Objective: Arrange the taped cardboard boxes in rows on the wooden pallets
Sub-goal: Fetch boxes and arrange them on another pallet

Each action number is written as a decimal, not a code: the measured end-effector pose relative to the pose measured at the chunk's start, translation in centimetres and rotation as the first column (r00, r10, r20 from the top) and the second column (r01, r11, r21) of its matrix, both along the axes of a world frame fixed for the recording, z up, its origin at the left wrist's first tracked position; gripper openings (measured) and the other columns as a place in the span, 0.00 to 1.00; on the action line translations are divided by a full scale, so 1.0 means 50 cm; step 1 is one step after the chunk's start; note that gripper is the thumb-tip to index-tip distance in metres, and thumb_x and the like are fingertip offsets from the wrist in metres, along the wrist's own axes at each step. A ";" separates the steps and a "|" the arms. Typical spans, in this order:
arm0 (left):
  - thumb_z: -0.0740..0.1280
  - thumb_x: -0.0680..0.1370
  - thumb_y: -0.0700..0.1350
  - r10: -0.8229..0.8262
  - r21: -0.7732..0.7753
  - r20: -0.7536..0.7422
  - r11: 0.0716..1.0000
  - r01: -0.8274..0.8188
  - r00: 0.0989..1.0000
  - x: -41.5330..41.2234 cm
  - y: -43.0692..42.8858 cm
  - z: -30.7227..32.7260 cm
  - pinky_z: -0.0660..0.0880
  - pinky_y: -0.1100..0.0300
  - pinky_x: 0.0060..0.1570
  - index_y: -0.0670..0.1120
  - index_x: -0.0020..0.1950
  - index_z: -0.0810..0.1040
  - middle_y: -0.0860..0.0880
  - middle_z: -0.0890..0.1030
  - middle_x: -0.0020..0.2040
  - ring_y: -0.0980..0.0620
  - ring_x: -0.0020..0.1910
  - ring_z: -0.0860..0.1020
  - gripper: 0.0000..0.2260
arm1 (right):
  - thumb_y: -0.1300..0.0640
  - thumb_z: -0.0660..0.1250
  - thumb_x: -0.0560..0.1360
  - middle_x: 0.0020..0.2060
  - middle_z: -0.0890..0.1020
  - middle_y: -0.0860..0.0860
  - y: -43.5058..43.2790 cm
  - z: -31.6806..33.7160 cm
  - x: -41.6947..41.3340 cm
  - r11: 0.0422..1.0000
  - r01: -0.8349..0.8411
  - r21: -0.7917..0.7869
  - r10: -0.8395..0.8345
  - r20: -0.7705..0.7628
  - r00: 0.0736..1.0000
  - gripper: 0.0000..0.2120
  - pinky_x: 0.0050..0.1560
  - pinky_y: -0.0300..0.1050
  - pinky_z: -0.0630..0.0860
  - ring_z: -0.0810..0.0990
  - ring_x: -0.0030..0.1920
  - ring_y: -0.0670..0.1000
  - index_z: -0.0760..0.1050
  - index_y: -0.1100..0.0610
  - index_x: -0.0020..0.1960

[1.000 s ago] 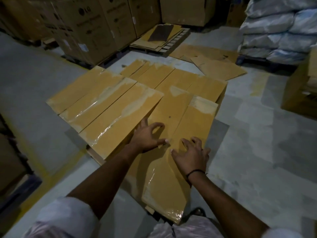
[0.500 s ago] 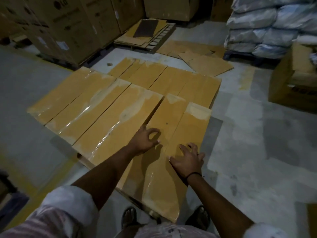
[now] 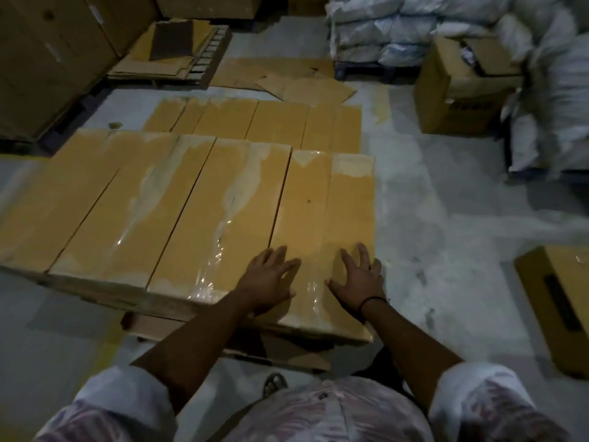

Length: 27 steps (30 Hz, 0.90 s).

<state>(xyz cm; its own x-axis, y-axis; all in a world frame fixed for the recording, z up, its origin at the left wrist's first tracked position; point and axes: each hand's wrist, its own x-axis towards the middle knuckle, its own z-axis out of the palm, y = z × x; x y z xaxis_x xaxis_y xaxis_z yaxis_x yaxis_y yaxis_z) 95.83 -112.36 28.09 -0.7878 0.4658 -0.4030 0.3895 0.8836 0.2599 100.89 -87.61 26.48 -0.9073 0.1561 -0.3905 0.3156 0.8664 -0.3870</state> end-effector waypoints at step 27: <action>0.78 0.70 0.61 -0.119 -0.009 -0.054 0.993 0.118 0.991 0.039 -0.132 0.006 0.68 0.46 0.73 0.61 0.83 0.51 0.55 0.47 0.84 0.49 0.83 0.48 0.50 | 0.52 0.75 0.76 0.82 0.43 0.54 -0.018 0.014 0.166 0.977 -0.163 0.139 0.162 0.019 0.987 0.42 0.72 0.56 0.70 0.63 0.75 0.65 0.55 0.45 0.81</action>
